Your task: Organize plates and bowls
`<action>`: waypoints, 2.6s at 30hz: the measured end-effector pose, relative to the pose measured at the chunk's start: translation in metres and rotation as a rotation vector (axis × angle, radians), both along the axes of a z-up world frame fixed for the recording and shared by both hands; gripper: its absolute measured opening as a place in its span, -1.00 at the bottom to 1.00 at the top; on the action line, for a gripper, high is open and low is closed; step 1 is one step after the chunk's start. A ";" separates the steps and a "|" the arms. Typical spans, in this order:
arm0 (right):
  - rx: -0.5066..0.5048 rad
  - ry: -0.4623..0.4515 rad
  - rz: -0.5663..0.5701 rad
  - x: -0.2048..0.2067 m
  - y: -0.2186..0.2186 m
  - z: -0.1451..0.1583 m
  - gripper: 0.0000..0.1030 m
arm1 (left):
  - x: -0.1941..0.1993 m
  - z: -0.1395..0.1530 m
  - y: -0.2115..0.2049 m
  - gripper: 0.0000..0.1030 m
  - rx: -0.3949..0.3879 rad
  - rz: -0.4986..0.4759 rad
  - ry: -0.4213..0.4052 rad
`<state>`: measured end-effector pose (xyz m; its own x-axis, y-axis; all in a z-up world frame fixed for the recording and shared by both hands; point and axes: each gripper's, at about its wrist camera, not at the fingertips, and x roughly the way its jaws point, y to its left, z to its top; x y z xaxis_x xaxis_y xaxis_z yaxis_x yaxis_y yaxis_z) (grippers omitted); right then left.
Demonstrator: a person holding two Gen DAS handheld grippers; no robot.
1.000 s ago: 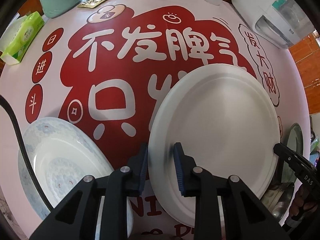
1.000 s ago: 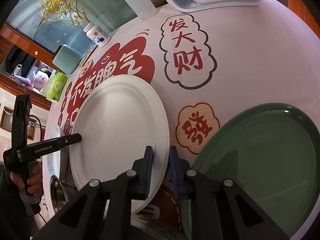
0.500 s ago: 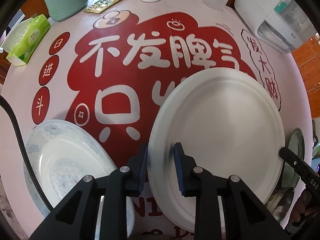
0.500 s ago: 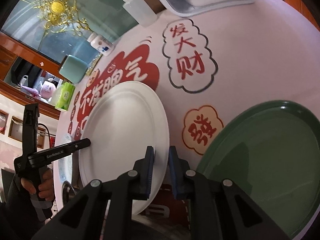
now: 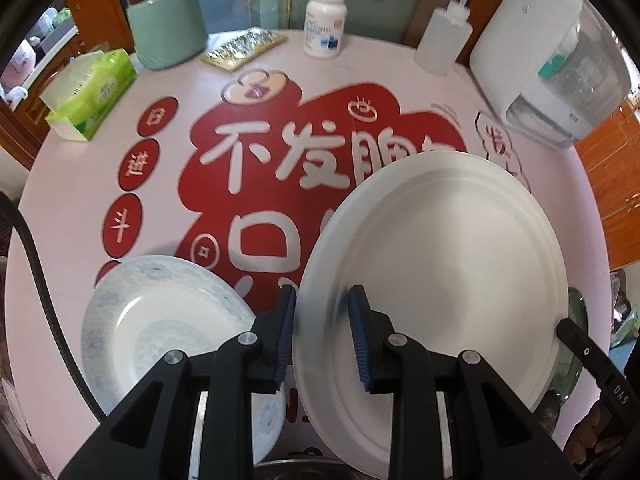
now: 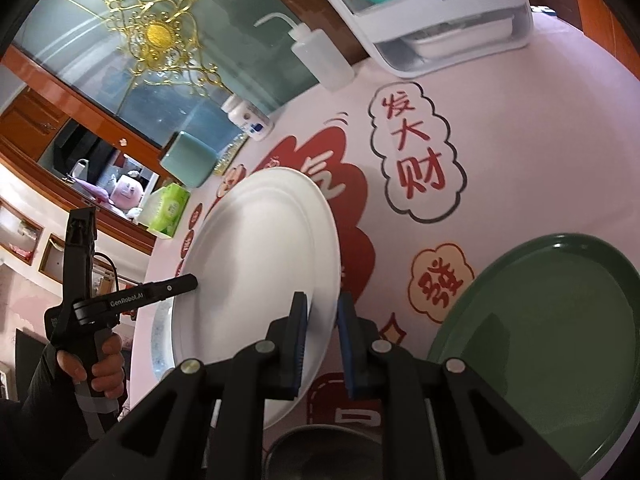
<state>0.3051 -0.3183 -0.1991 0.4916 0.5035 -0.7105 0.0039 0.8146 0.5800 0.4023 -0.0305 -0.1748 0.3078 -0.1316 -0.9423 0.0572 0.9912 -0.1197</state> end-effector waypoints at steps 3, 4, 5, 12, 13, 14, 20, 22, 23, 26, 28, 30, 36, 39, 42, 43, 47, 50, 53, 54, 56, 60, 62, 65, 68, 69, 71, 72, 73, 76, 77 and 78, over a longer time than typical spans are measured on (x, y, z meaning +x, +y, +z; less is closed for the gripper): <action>0.003 -0.017 0.001 -0.003 0.001 0.009 -0.71 | -0.004 0.012 0.002 -0.51 0.003 0.008 -0.016; 0.003 -0.022 0.001 -0.004 0.001 0.011 -0.71 | -0.006 0.015 0.002 -0.51 0.004 0.009 -0.021; 0.004 -0.029 0.002 -0.005 0.000 0.014 -0.71 | -0.008 0.019 0.002 -0.51 0.004 0.008 -0.027; 0.020 -0.071 -0.004 -0.020 -0.003 0.037 -0.71 | -0.029 0.050 0.003 -0.51 0.006 0.010 -0.073; 0.022 -0.077 -0.005 -0.022 -0.003 0.041 -0.71 | -0.032 0.054 0.003 -0.51 0.007 0.010 -0.077; 0.023 -0.084 -0.005 -0.025 -0.003 0.044 -0.71 | -0.035 0.058 0.002 -0.51 0.010 0.009 -0.083; 0.027 -0.120 -0.006 -0.043 -0.004 0.064 -0.71 | -0.061 0.083 0.003 -0.51 0.011 0.009 -0.112; 0.027 -0.133 -0.006 -0.051 -0.004 0.071 -0.71 | -0.072 0.091 0.003 -0.51 0.012 0.012 -0.119; 0.027 -0.137 -0.006 -0.055 -0.004 0.073 -0.71 | -0.077 0.094 0.004 -0.51 0.014 0.013 -0.123; 0.025 -0.157 -0.003 -0.068 -0.003 0.084 -0.71 | -0.095 0.105 0.005 -0.51 0.016 0.024 -0.143; 0.022 -0.174 -0.001 -0.078 -0.002 0.092 -0.71 | -0.108 0.112 0.007 -0.51 0.009 0.030 -0.155; 0.027 -0.187 -0.002 -0.086 -0.002 0.098 -0.71 | -0.121 0.119 0.009 -0.51 0.003 0.035 -0.164; 0.011 -0.225 0.001 -0.115 0.004 0.117 -0.71 | -0.156 0.136 0.015 -0.51 -0.021 0.041 -0.192; 0.001 -0.236 0.000 -0.128 0.007 0.125 -0.71 | -0.172 0.143 0.018 -0.51 -0.032 0.040 -0.205; -0.008 -0.249 -0.004 -0.144 0.010 0.132 -0.71 | -0.190 0.148 0.022 -0.51 -0.047 0.040 -0.216; -0.012 -0.255 -0.007 -0.152 0.011 0.134 -0.71 | -0.195 0.148 0.023 -0.51 -0.051 0.038 -0.216; -0.017 -0.264 -0.021 -0.174 0.015 0.140 -0.71 | -0.216 0.150 0.029 -0.51 -0.067 0.030 -0.214; -0.018 -0.265 -0.034 -0.191 0.020 0.142 -0.71 | -0.232 0.151 0.035 -0.51 -0.075 0.022 -0.214; -0.020 -0.260 -0.047 -0.209 0.026 0.142 -0.71 | -0.247 0.153 0.042 -0.51 -0.081 0.011 -0.216; -0.020 -0.256 -0.051 -0.215 0.029 0.141 -0.71 | -0.254 0.153 0.047 -0.51 -0.082 0.004 -0.215; -0.018 -0.248 -0.059 -0.227 0.034 0.140 -0.71 | -0.264 0.152 0.052 -0.51 -0.085 -0.003 -0.213; -0.023 -0.231 -0.073 -0.250 0.045 0.137 -0.71 | -0.283 0.148 0.064 -0.51 -0.094 -0.022 -0.205; -0.029 -0.217 -0.081 -0.261 0.051 0.134 -0.71 | -0.293 0.144 0.070 -0.51 -0.098 -0.030 -0.199; -0.036 -0.199 -0.088 -0.277 0.058 0.130 -0.71 | -0.306 0.138 0.077 -0.51 -0.102 -0.042 -0.191; -0.041 -0.173 -0.095 -0.290 0.064 0.124 -0.71 | -0.319 0.128 0.084 -0.51 -0.106 -0.049 -0.172; -0.043 -0.165 -0.097 -0.292 0.065 0.122 -0.71 | -0.323 0.125 0.085 -0.51 -0.103 -0.054 -0.164; -0.047 -0.146 -0.099 -0.301 0.069 0.117 -0.71 | -0.330 0.119 0.086 -0.51 -0.092 -0.063 -0.155; -0.050 -0.136 -0.099 -0.306 0.071 0.114 -0.71 | -0.335 0.115 0.087 -0.51 -0.086 -0.069 -0.148; -0.053 -0.128 -0.099 -0.311 0.072 0.112 -0.71 | -0.338 0.112 0.088 -0.51 -0.084 -0.075 -0.144; -0.065 -0.092 -0.097 -0.321 0.075 0.102 -0.71 | -0.350 0.100 0.090 -0.51 -0.082 -0.082 -0.123; -0.070 -0.077 -0.096 -0.326 0.076 0.097 -0.71 | -0.352 0.096 0.091 -0.51 -0.081 -0.085 -0.113; -0.074 -0.062 -0.094 -0.329 0.078 0.094 -0.71 | -0.356 0.090 0.092 -0.51 -0.080 -0.087 -0.099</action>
<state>-0.0240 -0.2406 -0.1056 0.5785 0.4008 -0.7104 0.0481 0.8527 0.5202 0.0467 0.0611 -0.0844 0.3827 -0.2351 -0.8934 0.1583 0.9695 -0.1873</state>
